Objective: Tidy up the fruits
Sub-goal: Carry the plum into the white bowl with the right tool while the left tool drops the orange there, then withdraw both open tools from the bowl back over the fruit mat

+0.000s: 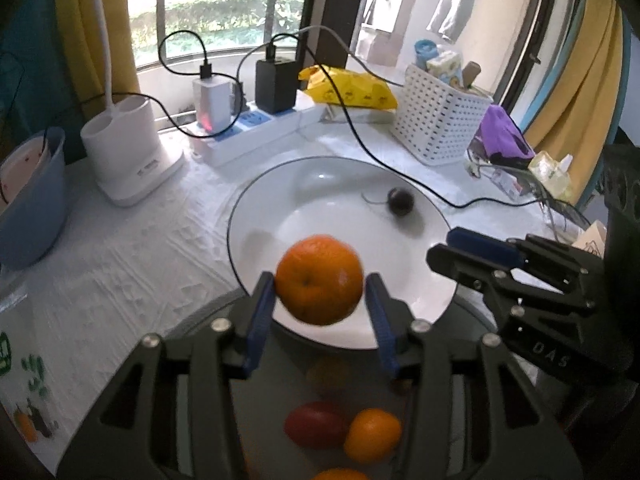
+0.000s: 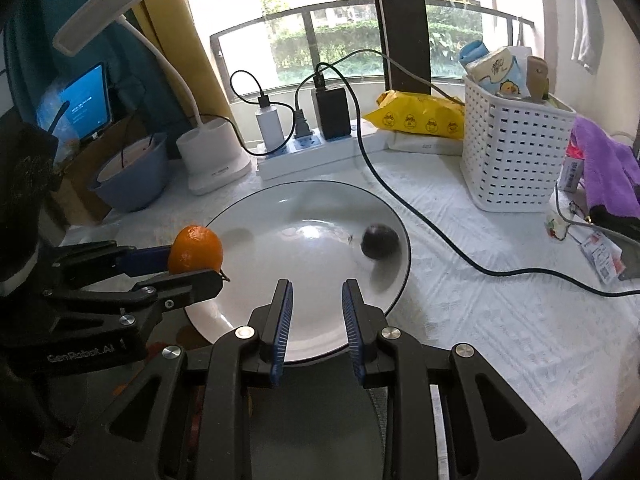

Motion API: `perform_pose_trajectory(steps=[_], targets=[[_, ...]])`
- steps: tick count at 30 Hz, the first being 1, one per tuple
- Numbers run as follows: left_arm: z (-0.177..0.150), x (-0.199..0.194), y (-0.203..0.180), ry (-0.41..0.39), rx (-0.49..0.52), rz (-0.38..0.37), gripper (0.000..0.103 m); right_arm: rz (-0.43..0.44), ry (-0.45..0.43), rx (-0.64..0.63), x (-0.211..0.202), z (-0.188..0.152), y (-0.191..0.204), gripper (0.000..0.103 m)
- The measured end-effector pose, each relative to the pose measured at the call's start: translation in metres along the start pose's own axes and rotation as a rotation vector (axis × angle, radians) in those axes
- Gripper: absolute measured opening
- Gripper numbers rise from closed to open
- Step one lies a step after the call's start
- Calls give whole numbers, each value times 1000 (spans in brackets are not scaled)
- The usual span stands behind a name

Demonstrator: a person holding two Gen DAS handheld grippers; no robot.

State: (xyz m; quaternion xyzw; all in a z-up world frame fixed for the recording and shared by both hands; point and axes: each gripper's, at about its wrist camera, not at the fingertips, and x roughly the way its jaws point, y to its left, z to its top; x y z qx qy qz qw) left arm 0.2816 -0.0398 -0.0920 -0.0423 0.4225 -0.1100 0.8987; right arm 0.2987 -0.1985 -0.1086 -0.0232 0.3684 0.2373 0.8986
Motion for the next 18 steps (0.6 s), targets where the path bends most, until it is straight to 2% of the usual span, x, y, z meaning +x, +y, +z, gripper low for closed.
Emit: perform_pose_trajectory(steps=[2, 18], targets=[[-1, -6, 0, -18, -6, 0, 62, -2, -12, -2, -6, 0, 0, 30], [-8, -54, 3, -115, -23, 33, 63, -19, -45, -3, -36, -7, 11, 30]])
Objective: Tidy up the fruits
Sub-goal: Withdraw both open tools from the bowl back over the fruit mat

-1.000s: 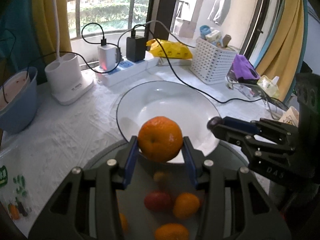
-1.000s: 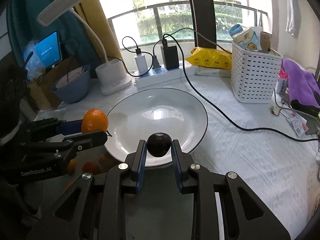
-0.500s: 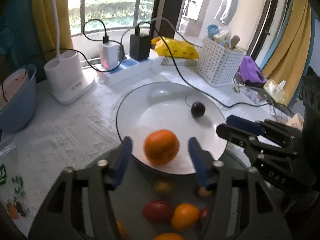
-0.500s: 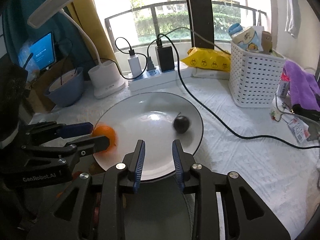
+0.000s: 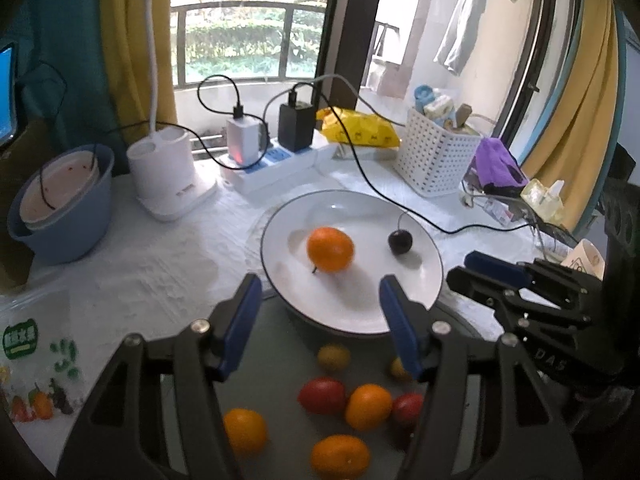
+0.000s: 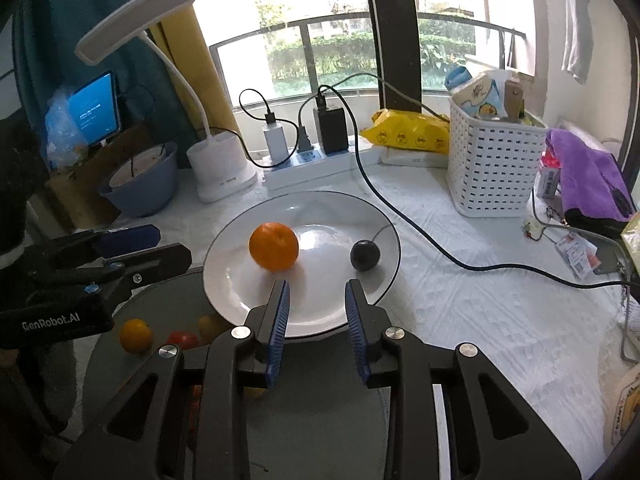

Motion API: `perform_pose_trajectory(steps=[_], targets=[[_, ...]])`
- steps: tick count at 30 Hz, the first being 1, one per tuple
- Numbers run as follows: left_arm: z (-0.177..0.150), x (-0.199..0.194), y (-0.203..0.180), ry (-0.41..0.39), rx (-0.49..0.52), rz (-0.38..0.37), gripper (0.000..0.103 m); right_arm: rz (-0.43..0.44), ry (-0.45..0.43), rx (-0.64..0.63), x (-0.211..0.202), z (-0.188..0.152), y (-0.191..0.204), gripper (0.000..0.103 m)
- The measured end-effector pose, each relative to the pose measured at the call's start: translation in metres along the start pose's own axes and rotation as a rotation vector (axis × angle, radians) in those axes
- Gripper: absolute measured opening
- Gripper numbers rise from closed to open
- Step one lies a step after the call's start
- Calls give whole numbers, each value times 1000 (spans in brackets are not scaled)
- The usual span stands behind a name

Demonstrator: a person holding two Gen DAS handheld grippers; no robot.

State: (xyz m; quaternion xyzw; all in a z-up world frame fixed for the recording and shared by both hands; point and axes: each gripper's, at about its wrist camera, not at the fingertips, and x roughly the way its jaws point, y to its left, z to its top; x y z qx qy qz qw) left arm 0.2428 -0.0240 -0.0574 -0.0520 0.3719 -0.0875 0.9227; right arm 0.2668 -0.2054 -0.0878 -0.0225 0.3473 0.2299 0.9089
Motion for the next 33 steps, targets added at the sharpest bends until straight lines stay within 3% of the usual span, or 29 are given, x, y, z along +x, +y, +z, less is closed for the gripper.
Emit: perform_pose_trajectory(steps=[3, 5, 26, 33], targets=[[-4, -12, 1, -29, 2, 8, 64, -4, -7, -5, -7, -2, 5, 30], [-7, -19, 2, -46, 1, 9, 75, -7, -12, -7, -13, -4, 8, 30], [-51, -71, 13, -103, 0, 40, 75, -12, -22, -38, -47, -35, 46, 30], [-73, -69, 24, -72, -24, 44, 75, -7, 19, -54, -42, -52, 57, 30]])
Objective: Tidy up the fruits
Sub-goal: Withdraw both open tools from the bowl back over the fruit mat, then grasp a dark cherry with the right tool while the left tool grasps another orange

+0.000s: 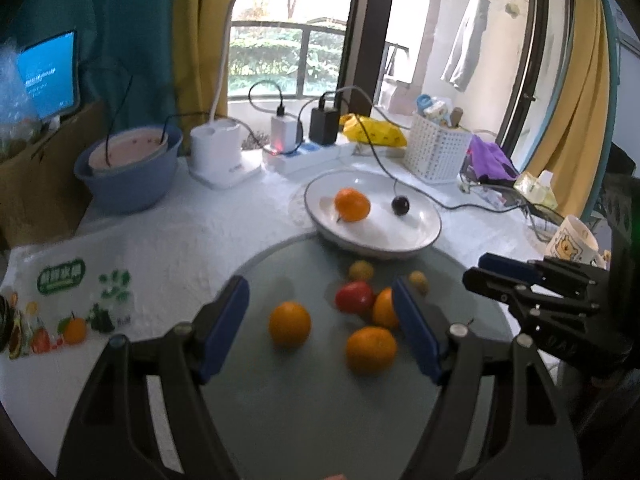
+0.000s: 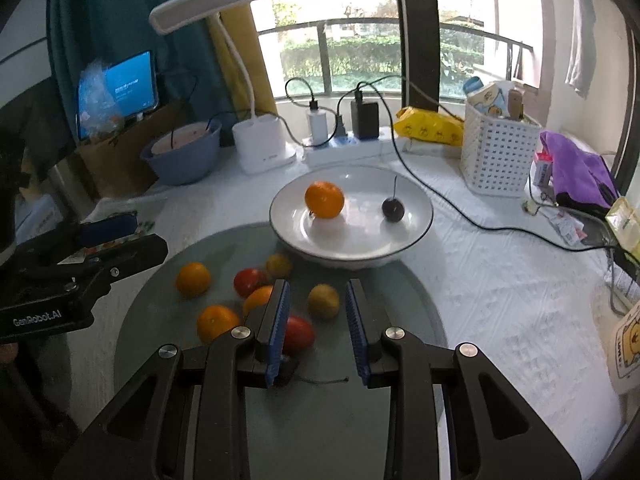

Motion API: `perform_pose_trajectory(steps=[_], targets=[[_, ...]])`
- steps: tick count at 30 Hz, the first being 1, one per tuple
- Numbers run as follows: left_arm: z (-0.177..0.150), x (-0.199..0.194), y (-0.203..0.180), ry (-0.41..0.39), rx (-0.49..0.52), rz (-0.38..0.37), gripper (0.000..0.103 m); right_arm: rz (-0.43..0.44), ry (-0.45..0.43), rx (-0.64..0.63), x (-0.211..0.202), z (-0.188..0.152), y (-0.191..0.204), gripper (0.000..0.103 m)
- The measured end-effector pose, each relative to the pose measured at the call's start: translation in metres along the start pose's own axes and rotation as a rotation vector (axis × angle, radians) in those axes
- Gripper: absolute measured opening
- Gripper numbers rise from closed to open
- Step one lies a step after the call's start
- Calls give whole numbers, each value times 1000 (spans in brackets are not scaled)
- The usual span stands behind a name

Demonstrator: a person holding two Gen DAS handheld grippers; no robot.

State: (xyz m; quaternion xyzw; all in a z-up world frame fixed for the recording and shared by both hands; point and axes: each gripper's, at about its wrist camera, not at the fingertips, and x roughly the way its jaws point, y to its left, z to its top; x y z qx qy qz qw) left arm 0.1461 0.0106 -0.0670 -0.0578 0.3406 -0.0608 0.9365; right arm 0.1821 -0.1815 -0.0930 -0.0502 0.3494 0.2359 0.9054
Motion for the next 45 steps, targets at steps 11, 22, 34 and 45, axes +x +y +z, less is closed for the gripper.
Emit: perform_pose_trajectory(steps=[11, 22, 34, 45], targets=[[-26, 8, 10, 50, -26, -2, 75, 8, 54, -10, 10, -20, 12, 30], [-41, 11, 9, 91, -18, -1, 75, 47, 93, 6, 22, -39, 21, 31], [-48, 17, 2, 129, -13, 3, 75, 51, 118, -9, 33, -43, 21, 30], [-45, 30, -19, 162, 19, 1, 75, 90, 85, -3, 22, -44, 9, 30]])
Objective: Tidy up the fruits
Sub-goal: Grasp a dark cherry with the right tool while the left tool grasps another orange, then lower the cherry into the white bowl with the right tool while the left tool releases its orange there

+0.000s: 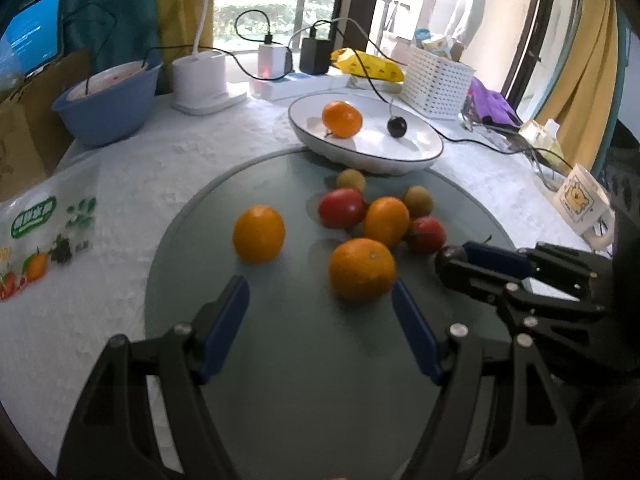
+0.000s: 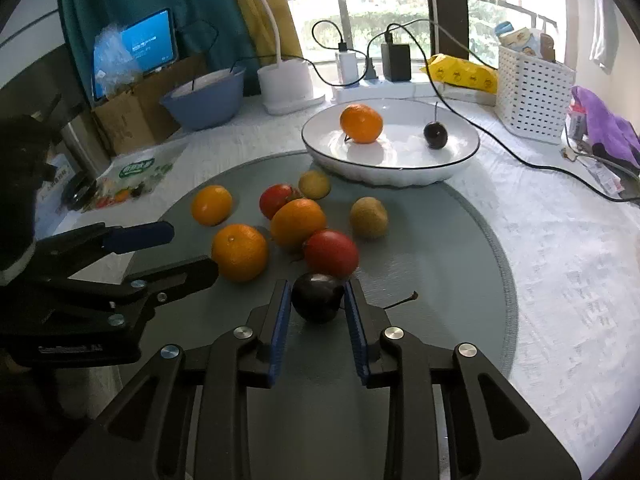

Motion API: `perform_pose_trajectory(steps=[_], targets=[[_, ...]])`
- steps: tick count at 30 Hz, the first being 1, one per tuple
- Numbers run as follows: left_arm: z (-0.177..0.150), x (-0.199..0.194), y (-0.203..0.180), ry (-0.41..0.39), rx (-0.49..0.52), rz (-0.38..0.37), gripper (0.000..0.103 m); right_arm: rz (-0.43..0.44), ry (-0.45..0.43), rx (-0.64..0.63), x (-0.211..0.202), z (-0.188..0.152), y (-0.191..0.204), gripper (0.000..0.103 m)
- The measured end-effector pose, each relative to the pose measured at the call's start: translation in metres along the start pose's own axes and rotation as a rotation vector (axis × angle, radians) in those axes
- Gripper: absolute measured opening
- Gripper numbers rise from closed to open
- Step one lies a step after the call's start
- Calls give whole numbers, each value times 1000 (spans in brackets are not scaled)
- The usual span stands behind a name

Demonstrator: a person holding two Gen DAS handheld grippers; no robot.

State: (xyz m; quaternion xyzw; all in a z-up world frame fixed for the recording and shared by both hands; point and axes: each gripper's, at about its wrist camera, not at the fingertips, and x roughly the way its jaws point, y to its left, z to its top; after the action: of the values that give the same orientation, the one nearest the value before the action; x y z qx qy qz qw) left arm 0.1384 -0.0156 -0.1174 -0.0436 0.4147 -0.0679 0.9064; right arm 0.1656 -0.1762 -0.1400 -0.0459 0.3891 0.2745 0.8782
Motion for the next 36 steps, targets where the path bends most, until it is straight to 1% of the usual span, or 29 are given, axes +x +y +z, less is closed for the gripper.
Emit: perform_pose_trajectory(steps=[9, 11, 12, 16, 20, 22, 29, 36], targets=[[3, 16, -19, 45, 72, 35, 75, 9, -26, 42, -9, -2, -22, 30], [3, 20, -22, 54, 83, 64, 75, 11, -29, 48, -10, -2, -26, 30], [4, 22, -23, 55, 84, 78, 75, 10, -32, 52, -11, -3, -29, 30], [6, 27, -26, 61, 84, 93, 74, 6, -36, 61, -14, -4, -37, 30], [9, 31, -30, 66, 91, 74, 49, 2, -44, 72, -17, -5, -46, 30], [11, 31, -36, 69, 103, 67, 41, 0, -48, 79, -19, -5, -49, 30], [13, 30, -40, 72, 105, 50, 40, 0, -64, 83, -22, -2, -54, 30], [23, 17, -42, 36, 103, 34, 40, 0, -74, 79, -23, 2, -55, 30]])
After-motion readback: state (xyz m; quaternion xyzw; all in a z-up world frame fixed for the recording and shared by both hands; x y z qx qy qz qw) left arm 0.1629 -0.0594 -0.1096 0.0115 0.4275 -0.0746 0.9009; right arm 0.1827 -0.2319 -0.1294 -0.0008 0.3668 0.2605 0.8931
